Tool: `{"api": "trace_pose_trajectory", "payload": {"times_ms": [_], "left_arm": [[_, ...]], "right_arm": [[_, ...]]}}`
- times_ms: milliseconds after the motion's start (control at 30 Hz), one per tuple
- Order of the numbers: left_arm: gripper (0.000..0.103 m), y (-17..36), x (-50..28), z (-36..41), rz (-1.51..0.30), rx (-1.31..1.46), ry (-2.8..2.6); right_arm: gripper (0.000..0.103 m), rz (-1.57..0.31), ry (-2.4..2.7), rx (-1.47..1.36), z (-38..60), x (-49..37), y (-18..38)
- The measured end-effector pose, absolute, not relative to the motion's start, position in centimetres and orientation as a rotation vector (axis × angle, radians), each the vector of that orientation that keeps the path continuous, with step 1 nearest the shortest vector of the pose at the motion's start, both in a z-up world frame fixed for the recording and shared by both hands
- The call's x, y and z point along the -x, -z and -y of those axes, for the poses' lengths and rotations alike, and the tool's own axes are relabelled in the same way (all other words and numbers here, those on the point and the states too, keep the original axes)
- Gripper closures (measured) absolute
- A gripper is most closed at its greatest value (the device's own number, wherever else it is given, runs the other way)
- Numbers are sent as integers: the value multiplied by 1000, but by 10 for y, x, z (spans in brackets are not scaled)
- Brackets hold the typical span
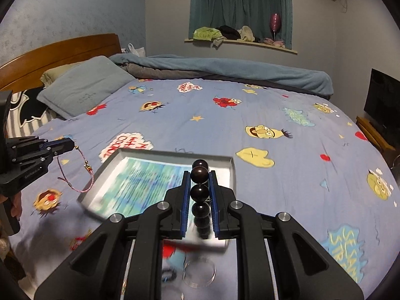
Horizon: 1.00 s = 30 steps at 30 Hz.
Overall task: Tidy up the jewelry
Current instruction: 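Lift both bracelets and carry them over the gray tray with both tools, then lower both bracelets onto the tray paper and open both tools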
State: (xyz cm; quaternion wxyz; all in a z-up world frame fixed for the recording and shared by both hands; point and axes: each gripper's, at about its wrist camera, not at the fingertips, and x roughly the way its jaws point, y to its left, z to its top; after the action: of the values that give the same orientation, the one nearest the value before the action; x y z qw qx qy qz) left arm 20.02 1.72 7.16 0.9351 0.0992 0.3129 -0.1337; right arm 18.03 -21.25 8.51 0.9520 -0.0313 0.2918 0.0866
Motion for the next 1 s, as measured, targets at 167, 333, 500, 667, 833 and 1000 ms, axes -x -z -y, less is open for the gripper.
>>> {"api": "trace_pose_trajectory", "payload": {"times_ms": [167, 333, 500, 667, 833, 1000], "left_arm": [[98, -61, -239, -6, -676, -212, 285], [98, -39, -274, 7, -725, -196, 302], [98, -3, -301, 14, -819, -206, 258], [98, 23, -312, 9, -874, -248, 194], [98, 33, -319, 2, -914, -219, 182], [95, 41, -322, 4, -957, -237, 178]], "right_arm": [[89, -625, -191, 25, 208, -224, -77], [89, -663, -225, 7, 196, -259, -59], [89, -704, -201, 18, 191, -284, -32], [89, -768, -145, -23, 204, -297, -9], [89, -861, -142, -49, 213, -311, 9], [87, -888, -126, -46, 217, -311, 17]]}}
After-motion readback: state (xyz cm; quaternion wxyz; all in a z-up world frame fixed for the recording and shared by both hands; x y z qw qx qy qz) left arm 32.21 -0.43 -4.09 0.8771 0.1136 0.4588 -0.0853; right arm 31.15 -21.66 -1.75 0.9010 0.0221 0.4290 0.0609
